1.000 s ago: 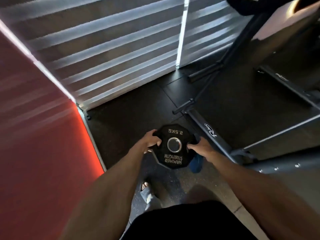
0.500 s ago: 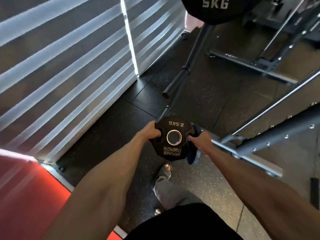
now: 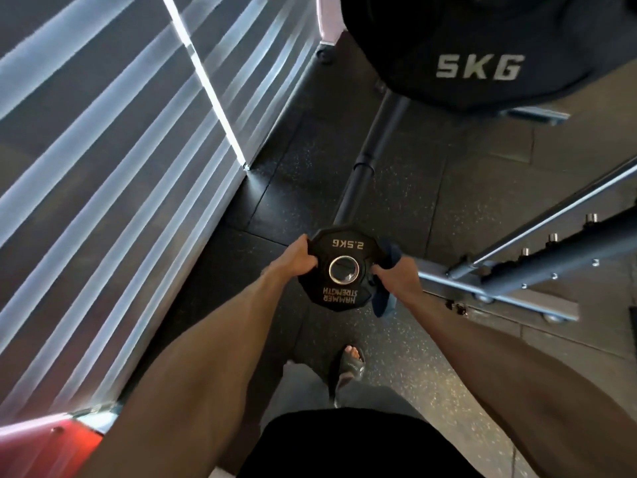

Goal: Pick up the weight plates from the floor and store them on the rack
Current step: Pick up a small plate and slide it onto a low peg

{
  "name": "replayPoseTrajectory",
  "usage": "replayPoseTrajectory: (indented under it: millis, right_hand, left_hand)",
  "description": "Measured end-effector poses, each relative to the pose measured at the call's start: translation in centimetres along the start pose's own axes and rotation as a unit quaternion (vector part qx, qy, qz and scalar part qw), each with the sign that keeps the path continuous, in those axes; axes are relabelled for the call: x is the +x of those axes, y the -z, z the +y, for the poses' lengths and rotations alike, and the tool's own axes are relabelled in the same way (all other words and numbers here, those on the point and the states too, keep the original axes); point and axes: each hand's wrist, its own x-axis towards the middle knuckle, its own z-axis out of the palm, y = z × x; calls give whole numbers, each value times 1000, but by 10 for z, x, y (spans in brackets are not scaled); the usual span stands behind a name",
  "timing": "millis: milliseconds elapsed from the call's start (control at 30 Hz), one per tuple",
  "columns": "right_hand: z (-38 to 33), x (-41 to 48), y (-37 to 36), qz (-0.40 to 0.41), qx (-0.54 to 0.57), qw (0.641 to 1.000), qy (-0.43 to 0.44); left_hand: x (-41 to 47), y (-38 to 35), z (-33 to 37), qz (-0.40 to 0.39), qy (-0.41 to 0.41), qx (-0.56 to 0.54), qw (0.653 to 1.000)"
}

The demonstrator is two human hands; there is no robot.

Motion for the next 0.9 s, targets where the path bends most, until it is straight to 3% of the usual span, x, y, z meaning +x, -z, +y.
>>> replayPoseTrajectory:
  millis: [267,667,900]
  right_hand:
    - [-17,11,-32,69,70,993,-57]
    - [-22,19,-53,147,92,982,-77]
    - [-16,26,-66,165,47,982,-80]
  left_hand:
    - [50,31,-2,-47,-48,44,997]
    - [85,43,2,-42,-195,119,973]
    - [91,44,-1,22,-376,224,899]
